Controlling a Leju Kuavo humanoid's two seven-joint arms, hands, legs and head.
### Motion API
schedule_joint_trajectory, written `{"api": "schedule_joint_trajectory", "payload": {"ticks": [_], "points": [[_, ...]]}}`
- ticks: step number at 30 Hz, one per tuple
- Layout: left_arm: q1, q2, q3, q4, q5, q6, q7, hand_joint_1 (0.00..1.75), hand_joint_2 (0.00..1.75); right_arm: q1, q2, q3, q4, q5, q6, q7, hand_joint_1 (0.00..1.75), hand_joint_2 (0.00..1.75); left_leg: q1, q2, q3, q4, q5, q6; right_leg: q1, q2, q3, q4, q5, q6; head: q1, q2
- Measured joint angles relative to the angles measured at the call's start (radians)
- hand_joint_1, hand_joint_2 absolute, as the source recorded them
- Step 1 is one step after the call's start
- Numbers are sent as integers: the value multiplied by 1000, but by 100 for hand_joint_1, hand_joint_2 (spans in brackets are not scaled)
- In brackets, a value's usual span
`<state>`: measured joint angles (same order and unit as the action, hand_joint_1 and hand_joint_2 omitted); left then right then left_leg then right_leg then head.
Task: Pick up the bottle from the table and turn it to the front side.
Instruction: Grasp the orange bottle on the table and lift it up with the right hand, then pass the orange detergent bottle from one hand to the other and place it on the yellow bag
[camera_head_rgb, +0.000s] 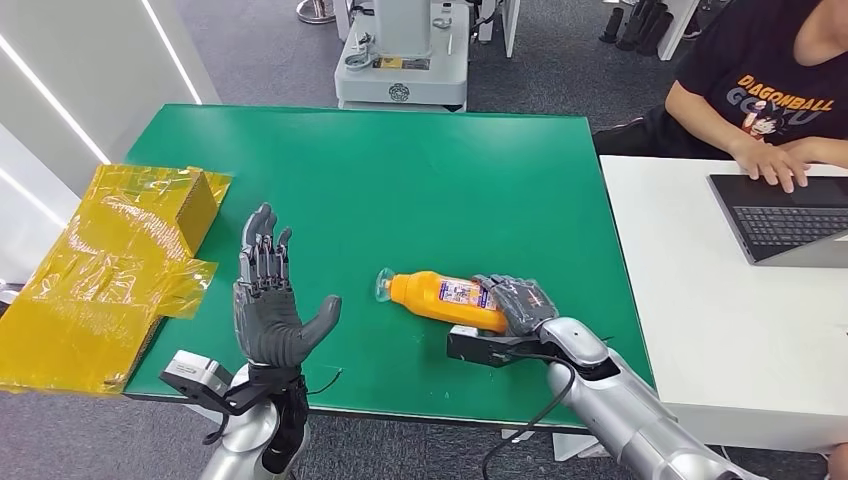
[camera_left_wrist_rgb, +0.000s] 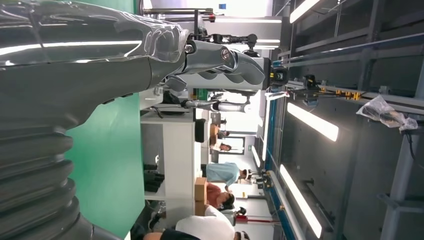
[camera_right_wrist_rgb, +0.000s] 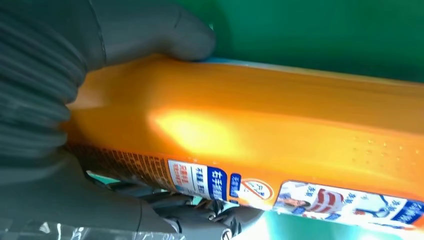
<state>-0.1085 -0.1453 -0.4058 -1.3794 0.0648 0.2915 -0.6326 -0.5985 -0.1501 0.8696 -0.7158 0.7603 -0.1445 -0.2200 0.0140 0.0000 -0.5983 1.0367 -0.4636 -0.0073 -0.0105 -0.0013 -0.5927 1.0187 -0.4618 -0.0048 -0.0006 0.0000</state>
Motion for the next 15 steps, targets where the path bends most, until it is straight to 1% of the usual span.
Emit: {"api": "schedule_joint_trajectory", "payload": {"ticks": [5, 7, 11, 15], "points": [[0, 0, 0, 1, -2, 8, -7, 0, 175, 51, 21, -100, -52, -27, -167, -10, 175, 175, 0, 0, -3, 0, 0, 0, 0, 0, -3, 0, 0, 0, 0, 0], [0, 0, 1, 3, -2, 11, -8, 0, 175, 69, 29, -142, -81, -40, -218, -18, 175, 175, 0, -1, -3, 0, 0, 0, 0, 0, -4, 0, 0, 0, 0, 0], [0, 0, 0, 9, 1, 15, -11, 0, 175, 102, 38, -212, -132, -77, -304, -39, 175, 175, 0, -1, -5, 0, 0, 0, 0, 0, -6, 0, 0, 0, 0, 0], [-1, 0, 0, 16, 10, 20, -14, 0, 175, 127, 44, -261, -166, -111, -363, -79, 175, 175, 0, -1, -6, 0, 0, 0, 0, 0, -6, 0, 0, 0, 0, 0]]}}
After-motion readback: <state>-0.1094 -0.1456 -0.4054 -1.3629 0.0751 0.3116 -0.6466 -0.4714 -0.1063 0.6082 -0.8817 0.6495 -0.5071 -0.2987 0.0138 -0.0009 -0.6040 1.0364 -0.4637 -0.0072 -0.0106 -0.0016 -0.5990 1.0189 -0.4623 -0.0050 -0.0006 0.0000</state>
